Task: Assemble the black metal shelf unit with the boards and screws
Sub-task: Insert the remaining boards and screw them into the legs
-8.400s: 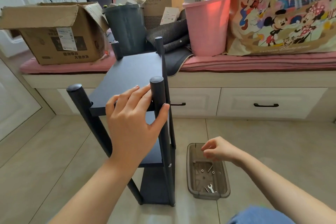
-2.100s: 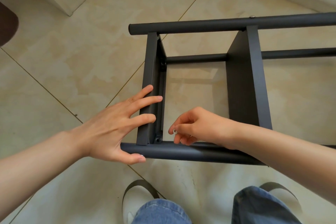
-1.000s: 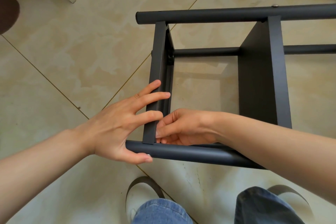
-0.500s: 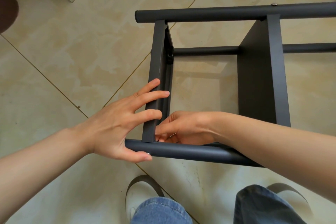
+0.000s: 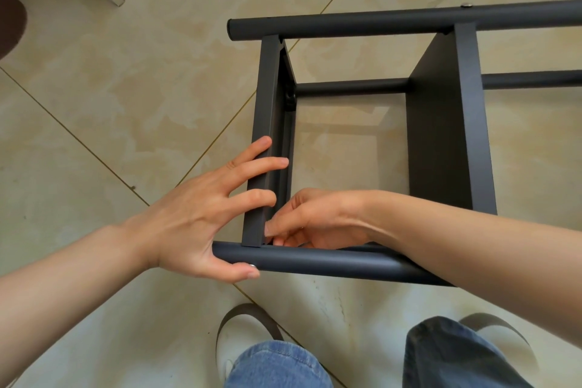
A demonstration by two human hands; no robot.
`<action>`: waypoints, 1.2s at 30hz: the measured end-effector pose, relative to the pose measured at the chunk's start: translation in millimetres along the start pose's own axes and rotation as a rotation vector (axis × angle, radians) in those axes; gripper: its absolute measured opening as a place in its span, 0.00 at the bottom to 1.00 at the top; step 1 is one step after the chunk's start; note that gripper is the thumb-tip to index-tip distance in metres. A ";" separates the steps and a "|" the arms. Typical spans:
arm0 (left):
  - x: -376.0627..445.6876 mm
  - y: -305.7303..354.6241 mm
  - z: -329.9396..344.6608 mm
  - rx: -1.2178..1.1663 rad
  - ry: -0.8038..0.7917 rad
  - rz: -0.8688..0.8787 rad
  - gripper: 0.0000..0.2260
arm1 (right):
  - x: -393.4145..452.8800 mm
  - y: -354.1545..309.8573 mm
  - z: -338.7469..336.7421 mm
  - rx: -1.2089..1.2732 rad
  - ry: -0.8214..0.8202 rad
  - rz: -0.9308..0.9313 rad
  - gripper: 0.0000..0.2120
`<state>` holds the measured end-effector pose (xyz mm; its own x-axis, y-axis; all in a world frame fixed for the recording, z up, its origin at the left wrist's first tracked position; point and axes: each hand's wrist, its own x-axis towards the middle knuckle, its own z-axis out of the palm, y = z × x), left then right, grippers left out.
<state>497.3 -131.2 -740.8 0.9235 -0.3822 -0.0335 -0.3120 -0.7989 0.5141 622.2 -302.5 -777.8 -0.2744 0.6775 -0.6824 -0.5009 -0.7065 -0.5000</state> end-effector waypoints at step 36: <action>0.3 3.1 -0.6 0.002 0.014 -0.011 0.29 | 0.2 0.2 5.3 -0.051 0.036 -0.022 0.13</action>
<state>496.8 -133.5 -738.7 0.9297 -0.3672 -0.0275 -0.3024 -0.8039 0.5123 617.7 -301.4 -775.2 -0.2339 0.6857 -0.6892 -0.4635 -0.7018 -0.5409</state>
